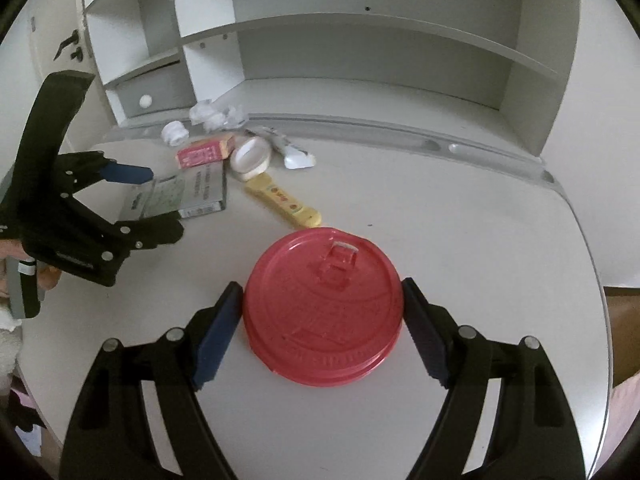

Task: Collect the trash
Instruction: 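Grasp the red lid with right tool while left tool grasps the printed booklet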

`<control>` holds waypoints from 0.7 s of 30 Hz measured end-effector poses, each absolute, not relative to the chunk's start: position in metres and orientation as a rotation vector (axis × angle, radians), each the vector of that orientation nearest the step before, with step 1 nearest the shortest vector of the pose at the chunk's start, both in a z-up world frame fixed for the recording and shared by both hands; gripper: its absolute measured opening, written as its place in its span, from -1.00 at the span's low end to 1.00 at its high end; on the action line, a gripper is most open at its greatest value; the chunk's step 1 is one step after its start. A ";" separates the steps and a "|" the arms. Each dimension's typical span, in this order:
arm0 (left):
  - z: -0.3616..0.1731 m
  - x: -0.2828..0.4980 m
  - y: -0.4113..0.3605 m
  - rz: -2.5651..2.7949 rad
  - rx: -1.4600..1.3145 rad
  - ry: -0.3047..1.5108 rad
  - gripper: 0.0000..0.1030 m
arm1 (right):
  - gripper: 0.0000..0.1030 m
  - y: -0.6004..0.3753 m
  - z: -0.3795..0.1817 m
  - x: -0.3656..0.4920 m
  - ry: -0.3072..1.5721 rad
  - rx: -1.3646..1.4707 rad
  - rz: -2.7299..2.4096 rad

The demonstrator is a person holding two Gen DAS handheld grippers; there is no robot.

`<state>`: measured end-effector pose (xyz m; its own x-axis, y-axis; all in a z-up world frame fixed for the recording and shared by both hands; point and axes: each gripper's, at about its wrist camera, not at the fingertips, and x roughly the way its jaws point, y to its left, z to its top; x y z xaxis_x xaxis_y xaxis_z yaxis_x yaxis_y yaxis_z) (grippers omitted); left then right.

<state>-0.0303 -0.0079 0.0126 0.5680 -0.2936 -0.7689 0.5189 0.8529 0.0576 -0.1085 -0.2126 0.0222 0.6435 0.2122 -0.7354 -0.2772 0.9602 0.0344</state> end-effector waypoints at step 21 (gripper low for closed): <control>0.016 -0.048 0.022 -0.463 0.021 0.797 0.17 | 0.50 -0.245 0.030 -0.114 0.745 0.046 0.127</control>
<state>-0.0479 0.0219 0.0160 0.6047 -0.3921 -0.6933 0.4079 0.9001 -0.1533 -0.1138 -0.2446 0.0303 0.7278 0.1317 -0.6730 -0.0989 0.9913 0.0871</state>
